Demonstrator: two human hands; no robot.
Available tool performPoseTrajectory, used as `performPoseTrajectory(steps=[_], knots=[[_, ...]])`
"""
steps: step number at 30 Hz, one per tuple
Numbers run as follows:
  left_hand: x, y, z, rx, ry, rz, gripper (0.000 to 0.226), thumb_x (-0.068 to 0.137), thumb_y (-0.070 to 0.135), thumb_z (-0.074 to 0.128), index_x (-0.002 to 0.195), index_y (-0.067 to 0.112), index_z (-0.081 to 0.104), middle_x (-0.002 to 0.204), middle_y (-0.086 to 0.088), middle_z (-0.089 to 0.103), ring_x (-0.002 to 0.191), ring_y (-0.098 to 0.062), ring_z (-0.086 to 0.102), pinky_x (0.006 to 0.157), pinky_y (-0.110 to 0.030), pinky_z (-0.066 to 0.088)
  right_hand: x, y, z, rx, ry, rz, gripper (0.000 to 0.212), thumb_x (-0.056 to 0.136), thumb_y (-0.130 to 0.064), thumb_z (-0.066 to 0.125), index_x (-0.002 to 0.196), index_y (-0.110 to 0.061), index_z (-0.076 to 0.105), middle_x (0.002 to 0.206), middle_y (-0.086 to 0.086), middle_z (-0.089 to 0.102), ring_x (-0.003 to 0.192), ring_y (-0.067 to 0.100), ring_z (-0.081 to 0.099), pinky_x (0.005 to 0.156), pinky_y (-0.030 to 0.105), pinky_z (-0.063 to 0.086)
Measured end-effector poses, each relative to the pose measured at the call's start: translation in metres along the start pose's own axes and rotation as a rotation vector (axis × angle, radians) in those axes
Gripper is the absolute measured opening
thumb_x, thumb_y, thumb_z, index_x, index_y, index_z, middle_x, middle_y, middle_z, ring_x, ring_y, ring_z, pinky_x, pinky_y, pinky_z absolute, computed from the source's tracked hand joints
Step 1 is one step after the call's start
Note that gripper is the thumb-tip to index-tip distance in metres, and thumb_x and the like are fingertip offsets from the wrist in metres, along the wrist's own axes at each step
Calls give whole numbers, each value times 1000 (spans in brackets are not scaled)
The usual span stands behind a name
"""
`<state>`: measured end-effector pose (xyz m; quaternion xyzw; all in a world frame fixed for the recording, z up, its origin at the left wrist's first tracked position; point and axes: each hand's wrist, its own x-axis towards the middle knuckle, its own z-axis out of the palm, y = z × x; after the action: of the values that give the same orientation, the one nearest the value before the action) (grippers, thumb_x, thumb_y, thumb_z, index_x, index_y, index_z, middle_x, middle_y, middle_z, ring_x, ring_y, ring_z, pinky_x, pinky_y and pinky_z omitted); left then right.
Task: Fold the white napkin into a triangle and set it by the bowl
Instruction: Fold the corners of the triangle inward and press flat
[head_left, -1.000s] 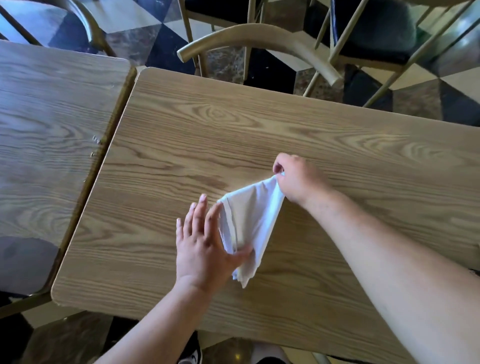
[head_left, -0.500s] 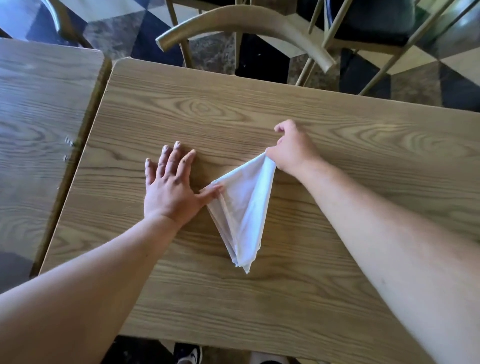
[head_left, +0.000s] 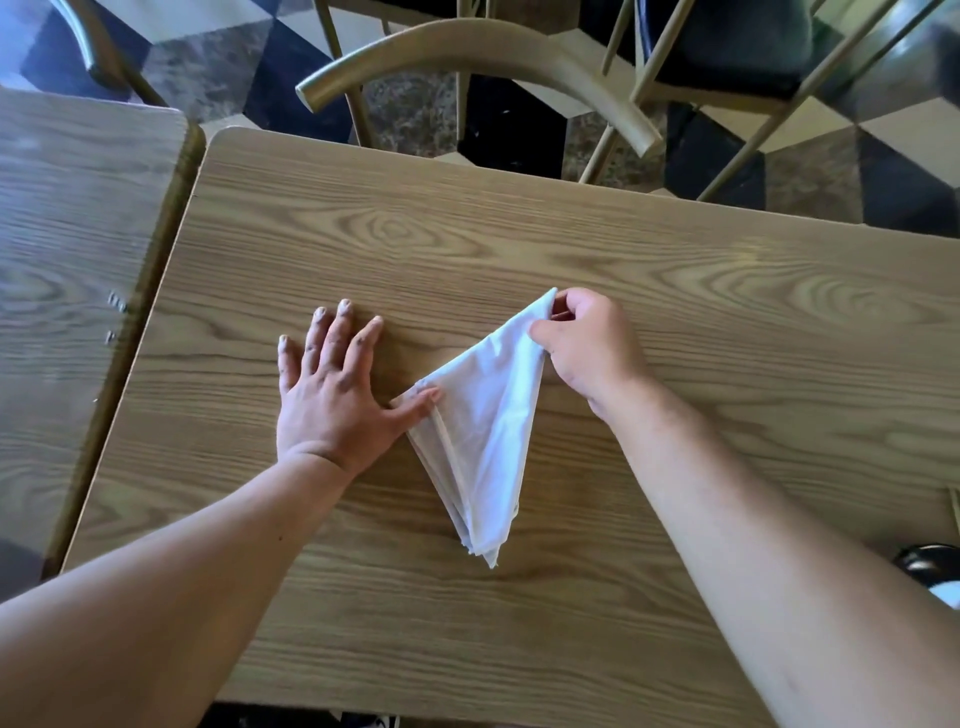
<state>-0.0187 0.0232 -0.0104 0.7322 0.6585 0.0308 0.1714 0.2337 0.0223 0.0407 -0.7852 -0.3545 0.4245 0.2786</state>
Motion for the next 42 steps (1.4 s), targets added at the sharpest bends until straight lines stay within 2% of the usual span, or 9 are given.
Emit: performPoseTrajectory(steps=[6,10,12,18,23,32,36,38,42], knots=[[-1,-3,2,15,4,33,123,66,104,36,164,29,30,178,-1,12,164,-16,-6,131,-53,-7,-44,-5,-10,-99,24,-263,7,87,-14,67,85,-20,64,68,1,63,57,19,52,57,33,44],[-1,-4,2,17,-7,45,127,64,107,32,164,29,29,179,0,9,164,-16,-8,131,-53,-7,-69,3,-11,-137,59,-370,13,89,-14,69,91,-26,66,65,-13,60,56,9,52,55,16,37],[-2,-5,2,14,-12,53,126,65,107,31,164,30,30,179,-1,9,164,-17,-9,131,-54,-8,-80,11,-9,-184,90,-450,15,88,-13,71,92,-27,66,74,-19,63,70,7,57,66,14,39],[-2,-10,4,-18,12,109,104,80,98,17,159,33,40,178,-4,15,165,-23,-2,130,-58,-4,-109,51,4,-351,99,-735,26,76,2,73,97,-13,67,105,0,71,104,25,64,101,29,45],[-1,-10,5,-22,22,99,91,86,88,24,158,34,42,177,-4,18,165,-24,1,130,-59,-3,-125,87,18,-476,-3,-859,22,79,-11,71,100,-15,69,119,4,70,120,29,61,111,33,44],[-2,-6,4,5,-18,69,110,71,98,37,160,35,36,178,-2,10,164,-20,-6,130,-56,-7,-144,119,37,-742,-161,-812,28,84,-44,68,98,-20,71,126,4,66,128,28,58,112,49,44],[-1,-6,5,40,-42,64,114,67,98,43,162,35,31,179,-2,6,164,-19,-11,130,-57,-7,-143,100,47,-675,-43,-777,28,87,-45,67,92,-18,69,105,1,67,111,29,63,114,48,41],[-1,-6,5,45,-48,62,115,66,98,42,162,35,30,179,-2,6,164,-19,-11,130,-57,-9,-136,84,63,-582,41,-790,30,86,-38,70,105,-15,70,110,5,67,113,32,61,113,47,42],[-1,-6,5,31,-56,64,103,73,86,32,162,34,32,179,-1,6,164,-19,-10,130,-57,-9,-118,49,111,-551,60,-688,80,85,-40,67,153,-6,43,159,19,45,154,39,31,128,54,21]])
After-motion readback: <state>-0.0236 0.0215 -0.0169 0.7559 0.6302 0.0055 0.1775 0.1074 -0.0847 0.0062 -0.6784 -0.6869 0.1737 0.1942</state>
